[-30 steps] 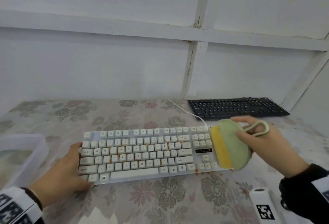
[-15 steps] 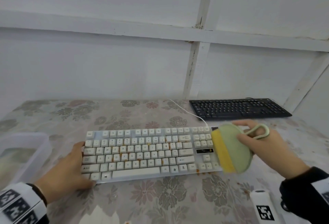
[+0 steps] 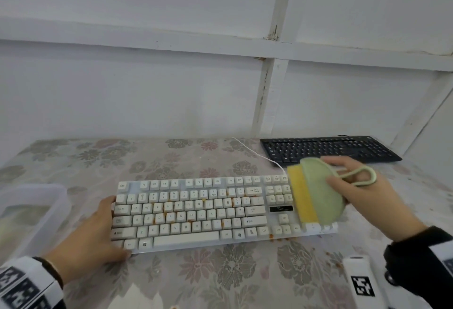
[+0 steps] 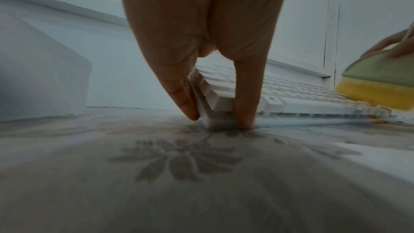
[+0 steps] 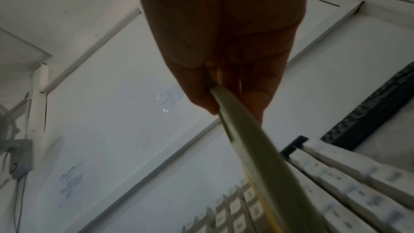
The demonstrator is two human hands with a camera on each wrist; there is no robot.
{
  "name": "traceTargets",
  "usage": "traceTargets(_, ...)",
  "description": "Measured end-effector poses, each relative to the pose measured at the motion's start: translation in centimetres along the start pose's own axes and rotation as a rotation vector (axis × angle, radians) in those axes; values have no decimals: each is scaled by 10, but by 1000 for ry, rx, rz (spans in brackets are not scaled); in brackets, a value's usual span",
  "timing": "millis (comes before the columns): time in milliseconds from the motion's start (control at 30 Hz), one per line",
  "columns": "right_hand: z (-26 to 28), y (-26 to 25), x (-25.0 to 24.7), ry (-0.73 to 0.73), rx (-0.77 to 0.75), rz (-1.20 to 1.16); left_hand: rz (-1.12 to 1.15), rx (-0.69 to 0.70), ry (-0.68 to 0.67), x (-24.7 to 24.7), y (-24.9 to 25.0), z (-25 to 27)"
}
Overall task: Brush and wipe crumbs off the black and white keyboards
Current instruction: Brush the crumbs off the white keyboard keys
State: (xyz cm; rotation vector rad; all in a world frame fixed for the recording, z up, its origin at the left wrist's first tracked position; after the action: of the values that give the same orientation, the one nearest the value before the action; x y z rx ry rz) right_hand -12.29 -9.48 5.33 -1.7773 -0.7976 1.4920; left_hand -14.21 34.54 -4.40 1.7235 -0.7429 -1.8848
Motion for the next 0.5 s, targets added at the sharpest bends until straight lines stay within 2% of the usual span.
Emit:
traceTargets(133, -12, -16, 10, 60, -40, -125, -12, 2, 14, 0, 2, 0)
traceTargets(200, -10, -15, 17, 48, -49, -89, -13, 1, 18, 0, 2, 0)
traceTargets(300, 3, -9, 26, 10, -42, 8, -17, -4, 12, 0, 1, 0)
traceTargets(500, 20, 1, 24, -94, 27, -20, -30, 2, 17, 0, 0, 0)
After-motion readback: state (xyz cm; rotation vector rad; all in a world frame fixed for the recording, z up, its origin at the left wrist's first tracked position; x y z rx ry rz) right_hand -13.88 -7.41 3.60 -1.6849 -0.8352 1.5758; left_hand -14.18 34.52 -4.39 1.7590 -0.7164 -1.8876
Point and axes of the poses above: each hand's wrist, its own z-axis away from the middle knuckle, its own x-axis out of the palm, y = z × x, the point moved 4 cm from there along -z, towards the middle knuckle, and after that the axes turned 8 degrees about x, right-handed, at the moved point
